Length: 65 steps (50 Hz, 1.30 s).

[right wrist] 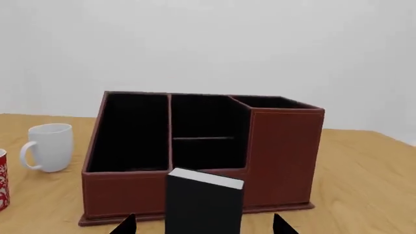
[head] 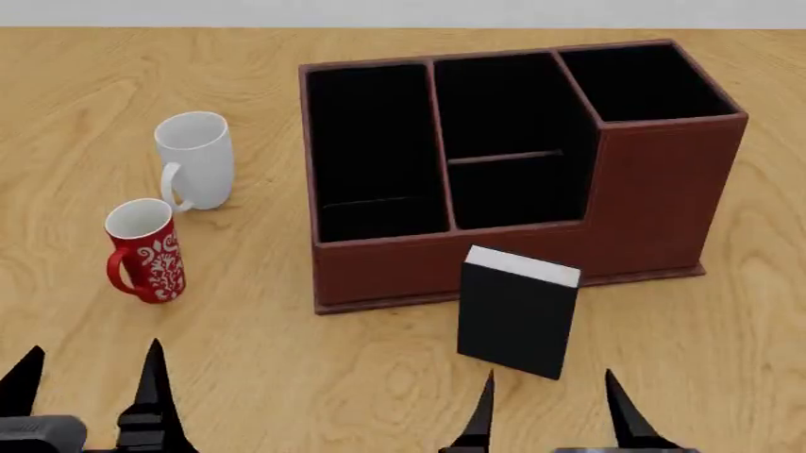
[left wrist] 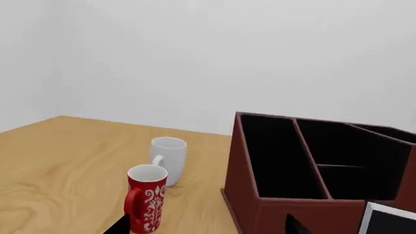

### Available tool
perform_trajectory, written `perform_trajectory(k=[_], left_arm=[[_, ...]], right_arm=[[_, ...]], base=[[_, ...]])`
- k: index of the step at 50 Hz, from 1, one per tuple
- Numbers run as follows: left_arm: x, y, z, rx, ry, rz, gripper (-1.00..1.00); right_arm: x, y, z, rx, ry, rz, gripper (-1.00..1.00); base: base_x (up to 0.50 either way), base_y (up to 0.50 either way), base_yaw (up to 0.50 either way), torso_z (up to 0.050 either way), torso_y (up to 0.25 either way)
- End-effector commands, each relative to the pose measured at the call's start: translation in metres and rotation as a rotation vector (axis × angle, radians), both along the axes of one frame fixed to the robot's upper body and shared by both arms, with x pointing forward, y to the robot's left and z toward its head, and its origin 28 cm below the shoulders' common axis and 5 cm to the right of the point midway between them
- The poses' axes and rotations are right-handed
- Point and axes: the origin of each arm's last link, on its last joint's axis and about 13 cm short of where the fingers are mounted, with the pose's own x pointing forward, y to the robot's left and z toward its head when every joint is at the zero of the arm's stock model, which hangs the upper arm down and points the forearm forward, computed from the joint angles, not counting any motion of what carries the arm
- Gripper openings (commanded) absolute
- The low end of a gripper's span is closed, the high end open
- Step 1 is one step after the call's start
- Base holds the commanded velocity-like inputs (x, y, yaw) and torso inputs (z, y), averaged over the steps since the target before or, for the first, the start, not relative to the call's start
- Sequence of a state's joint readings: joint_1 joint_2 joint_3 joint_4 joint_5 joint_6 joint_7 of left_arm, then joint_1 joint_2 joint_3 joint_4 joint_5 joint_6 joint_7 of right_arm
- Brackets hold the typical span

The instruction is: Pick up the book and place it in the right compartment of the caddy.

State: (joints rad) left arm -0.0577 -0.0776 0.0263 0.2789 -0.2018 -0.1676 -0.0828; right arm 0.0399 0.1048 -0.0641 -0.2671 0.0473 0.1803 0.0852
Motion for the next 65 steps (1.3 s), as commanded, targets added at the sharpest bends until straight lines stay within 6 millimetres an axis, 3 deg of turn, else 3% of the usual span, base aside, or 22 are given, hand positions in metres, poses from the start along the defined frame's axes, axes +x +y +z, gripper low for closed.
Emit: perform_trajectory(k=[1,17,19,21,39,49,65], left_arm=[[0.007,-0.002,0.064,-0.050,-0.173,-0.034,1.00],[0.002,0.016,0.141,-0.087,-0.314,0.031,1.00],[0.000,0.018,0.147,-0.085,-0.328,0.028,1.00],[-0.003,0.021,0.156,-0.072,-0.352,0.038,1.00],[-0.019,0.041,0.201,-0.042,-0.481,0.148,1.00],[-0.030,0.045,0.215,-0.025,-0.517,0.155,1.00],[-0.035,0.045,0.219,-0.019,-0.539,0.151,1.00]], right_arm=[[0.004,-0.009,0.057,-0.032,-0.145,-0.005,1.00],[-0.008,-0.034,0.140,-0.145,-0.310,-0.065,1.00],[-0.011,-0.037,0.148,-0.056,-0.329,-0.050,1.00],[-0.016,-0.041,0.158,-0.106,-0.346,-0.075,1.00],[-0.051,-0.066,0.208,-0.262,-0.429,-0.212,1.00],[-0.063,-0.069,0.224,-0.301,-0.444,-0.254,1.00],[-0.061,-0.067,0.224,-0.299,-0.435,-0.232,1.00]], base=[[0.00,0.00,0.00,0.000,0.000],[0.00,0.00,0.00,0.000,0.000],[0.00,0.00,0.00,0.000,0.000],[0.00,0.00,0.00,0.000,0.000],[0.00,0.00,0.00,0.000,0.000],[0.00,0.00,0.00,0.000,0.000],[0.18,-0.05,0.00,0.000,0.000]])
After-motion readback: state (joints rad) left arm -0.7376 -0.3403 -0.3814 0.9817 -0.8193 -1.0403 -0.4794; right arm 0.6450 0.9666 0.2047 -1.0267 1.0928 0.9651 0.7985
